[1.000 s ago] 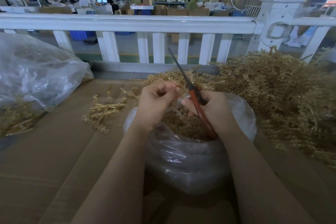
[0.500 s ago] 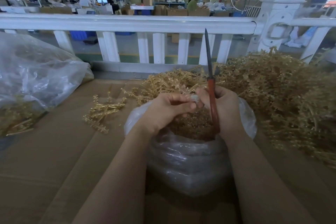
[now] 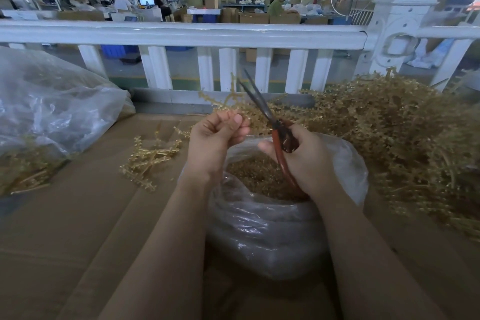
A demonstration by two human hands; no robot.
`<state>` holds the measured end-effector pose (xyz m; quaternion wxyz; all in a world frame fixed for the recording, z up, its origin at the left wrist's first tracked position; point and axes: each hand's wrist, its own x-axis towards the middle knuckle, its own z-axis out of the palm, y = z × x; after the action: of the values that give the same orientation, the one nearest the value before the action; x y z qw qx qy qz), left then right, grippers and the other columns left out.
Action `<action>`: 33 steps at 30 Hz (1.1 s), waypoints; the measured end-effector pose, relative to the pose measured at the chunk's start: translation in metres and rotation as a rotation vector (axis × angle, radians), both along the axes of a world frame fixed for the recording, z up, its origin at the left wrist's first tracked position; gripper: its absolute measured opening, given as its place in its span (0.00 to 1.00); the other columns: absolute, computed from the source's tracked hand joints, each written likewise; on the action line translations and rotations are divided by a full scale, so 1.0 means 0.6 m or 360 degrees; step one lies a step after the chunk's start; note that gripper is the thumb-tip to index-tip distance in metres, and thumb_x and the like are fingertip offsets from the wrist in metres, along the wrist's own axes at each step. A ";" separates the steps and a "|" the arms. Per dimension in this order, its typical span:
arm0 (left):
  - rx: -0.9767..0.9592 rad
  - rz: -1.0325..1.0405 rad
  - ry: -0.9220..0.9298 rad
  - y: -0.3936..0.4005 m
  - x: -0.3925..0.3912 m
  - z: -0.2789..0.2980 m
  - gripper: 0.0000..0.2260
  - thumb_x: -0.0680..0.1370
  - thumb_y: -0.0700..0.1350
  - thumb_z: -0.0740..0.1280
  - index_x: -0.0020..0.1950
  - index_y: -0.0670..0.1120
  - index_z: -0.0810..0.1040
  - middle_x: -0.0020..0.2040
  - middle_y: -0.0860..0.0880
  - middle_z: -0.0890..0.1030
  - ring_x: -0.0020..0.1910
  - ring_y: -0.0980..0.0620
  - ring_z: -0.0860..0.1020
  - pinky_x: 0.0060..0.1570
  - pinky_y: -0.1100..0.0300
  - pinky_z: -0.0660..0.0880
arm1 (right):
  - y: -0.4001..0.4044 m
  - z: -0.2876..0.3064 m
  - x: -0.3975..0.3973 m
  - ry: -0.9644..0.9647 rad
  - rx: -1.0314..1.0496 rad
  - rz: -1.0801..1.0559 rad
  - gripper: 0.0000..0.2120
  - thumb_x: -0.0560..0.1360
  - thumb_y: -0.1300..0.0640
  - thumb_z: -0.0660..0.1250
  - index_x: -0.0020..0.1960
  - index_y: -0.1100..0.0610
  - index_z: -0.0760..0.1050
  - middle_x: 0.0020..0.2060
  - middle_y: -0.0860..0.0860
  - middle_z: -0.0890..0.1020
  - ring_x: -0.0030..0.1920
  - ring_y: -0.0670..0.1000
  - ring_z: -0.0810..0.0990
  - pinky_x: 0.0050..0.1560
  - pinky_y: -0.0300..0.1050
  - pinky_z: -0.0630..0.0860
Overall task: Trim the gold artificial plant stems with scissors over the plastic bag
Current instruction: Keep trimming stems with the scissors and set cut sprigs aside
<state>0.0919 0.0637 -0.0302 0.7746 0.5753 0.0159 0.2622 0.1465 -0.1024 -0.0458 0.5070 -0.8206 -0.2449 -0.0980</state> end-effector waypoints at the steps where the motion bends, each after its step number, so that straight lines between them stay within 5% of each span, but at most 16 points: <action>1: 0.0001 0.0021 -0.0017 0.001 -0.001 0.000 0.02 0.78 0.38 0.68 0.46 0.42 0.81 0.38 0.48 0.84 0.38 0.55 0.82 0.42 0.64 0.79 | 0.001 -0.002 0.000 -0.0033 -0.0083 -0.0016 0.24 0.62 0.23 0.67 0.44 0.42 0.75 0.40 0.32 0.81 0.42 0.35 0.79 0.38 0.38 0.71; 6: 0.0027 0.0119 -0.0082 0.003 -0.001 0.002 0.05 0.78 0.34 0.67 0.45 0.42 0.81 0.35 0.50 0.82 0.36 0.56 0.80 0.46 0.63 0.79 | 0.001 -0.006 0.001 -0.0215 -0.0294 -0.0081 0.26 0.65 0.24 0.67 0.52 0.43 0.76 0.43 0.39 0.81 0.47 0.41 0.79 0.45 0.41 0.76; 12: 0.0122 0.0191 -0.0106 0.003 0.000 0.002 0.08 0.80 0.31 0.64 0.49 0.42 0.81 0.34 0.53 0.83 0.35 0.58 0.80 0.44 0.64 0.78 | -0.002 -0.001 -0.008 -0.0446 -0.0423 -0.0141 0.23 0.68 0.28 0.67 0.49 0.46 0.76 0.38 0.36 0.75 0.41 0.40 0.74 0.39 0.29 0.67; 21: 0.0117 0.0129 -0.0160 0.002 -0.001 0.001 0.09 0.79 0.31 0.65 0.46 0.42 0.81 0.35 0.52 0.84 0.36 0.58 0.81 0.43 0.66 0.78 | -0.002 -0.002 -0.005 -0.0353 -0.0462 -0.0156 0.25 0.66 0.24 0.66 0.52 0.41 0.77 0.38 0.37 0.80 0.39 0.37 0.75 0.37 0.30 0.67; 33: 0.0152 0.0112 -0.0174 0.006 -0.003 0.003 0.08 0.79 0.31 0.65 0.44 0.41 0.80 0.33 0.51 0.81 0.34 0.55 0.77 0.43 0.63 0.76 | -0.002 0.002 -0.009 -0.0359 -0.0441 -0.0127 0.17 0.65 0.24 0.65 0.39 0.36 0.68 0.30 0.37 0.76 0.35 0.35 0.74 0.33 0.31 0.65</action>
<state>0.0903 0.0674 -0.0284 0.7364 0.5954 -0.0188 0.3208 0.1408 -0.1034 -0.0445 0.3541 -0.8755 -0.2787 -0.1747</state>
